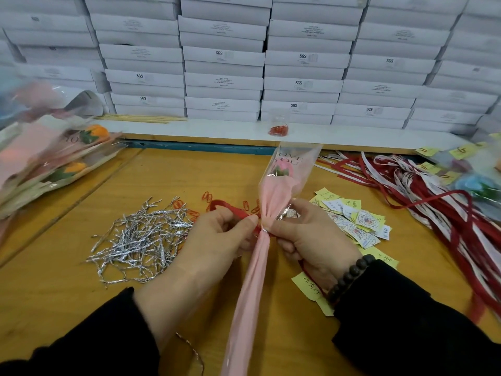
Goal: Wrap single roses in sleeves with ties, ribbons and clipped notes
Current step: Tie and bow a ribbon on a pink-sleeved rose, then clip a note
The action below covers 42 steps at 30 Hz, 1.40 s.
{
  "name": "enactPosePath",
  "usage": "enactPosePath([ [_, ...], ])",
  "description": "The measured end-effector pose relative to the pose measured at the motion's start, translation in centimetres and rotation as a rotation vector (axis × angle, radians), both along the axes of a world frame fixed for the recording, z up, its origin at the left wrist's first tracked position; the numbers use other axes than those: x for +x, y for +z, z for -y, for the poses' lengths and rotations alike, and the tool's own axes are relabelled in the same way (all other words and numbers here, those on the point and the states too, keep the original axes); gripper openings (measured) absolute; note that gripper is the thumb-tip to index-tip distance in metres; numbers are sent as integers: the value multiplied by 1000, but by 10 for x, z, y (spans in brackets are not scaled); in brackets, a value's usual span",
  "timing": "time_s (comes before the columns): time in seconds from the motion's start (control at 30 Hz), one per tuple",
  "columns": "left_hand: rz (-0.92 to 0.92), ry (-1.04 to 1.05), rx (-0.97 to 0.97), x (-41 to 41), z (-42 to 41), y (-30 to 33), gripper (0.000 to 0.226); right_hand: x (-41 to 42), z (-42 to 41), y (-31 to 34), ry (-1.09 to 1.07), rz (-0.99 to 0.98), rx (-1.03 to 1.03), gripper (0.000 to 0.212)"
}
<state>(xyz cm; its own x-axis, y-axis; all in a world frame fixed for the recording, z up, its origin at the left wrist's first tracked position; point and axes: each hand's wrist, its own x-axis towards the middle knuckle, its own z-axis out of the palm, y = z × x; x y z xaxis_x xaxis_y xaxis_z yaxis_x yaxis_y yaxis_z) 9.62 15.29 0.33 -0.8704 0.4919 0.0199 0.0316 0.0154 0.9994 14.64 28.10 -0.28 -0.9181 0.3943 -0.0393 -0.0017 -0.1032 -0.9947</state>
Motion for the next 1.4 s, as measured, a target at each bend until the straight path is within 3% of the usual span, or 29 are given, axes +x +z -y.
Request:
enactPosePath([
  [0.27,-120,29,72,-3,0,-2,9,4,2,4,104,81,71,27],
  [0.47,-242,18,108,-3,-2,-4,13,3,3,-1,116,148,101,20],
  [0.6,-306,-6,88,-2,-2,-5,14,3,5,-1,150,139,-1,13],
  [0.77,-317,-78,63,-5,0,-6,15,4,5,1,129,125,-123,20],
  [0.93,-354,-117,-90,-6,2,-6,17,6,7,3,155,161,-67,18],
  [1.07,-470,-141,-273,-8,4,-7,35,7,9,8,186,253,109,19],
  [1.3,-483,-152,-394,-11,7,-7,19,14,-3,36,232,388,921,16],
  [1.4,-483,-161,-402,-9,6,-6,22,23,-15,51,256,452,1030,4],
])
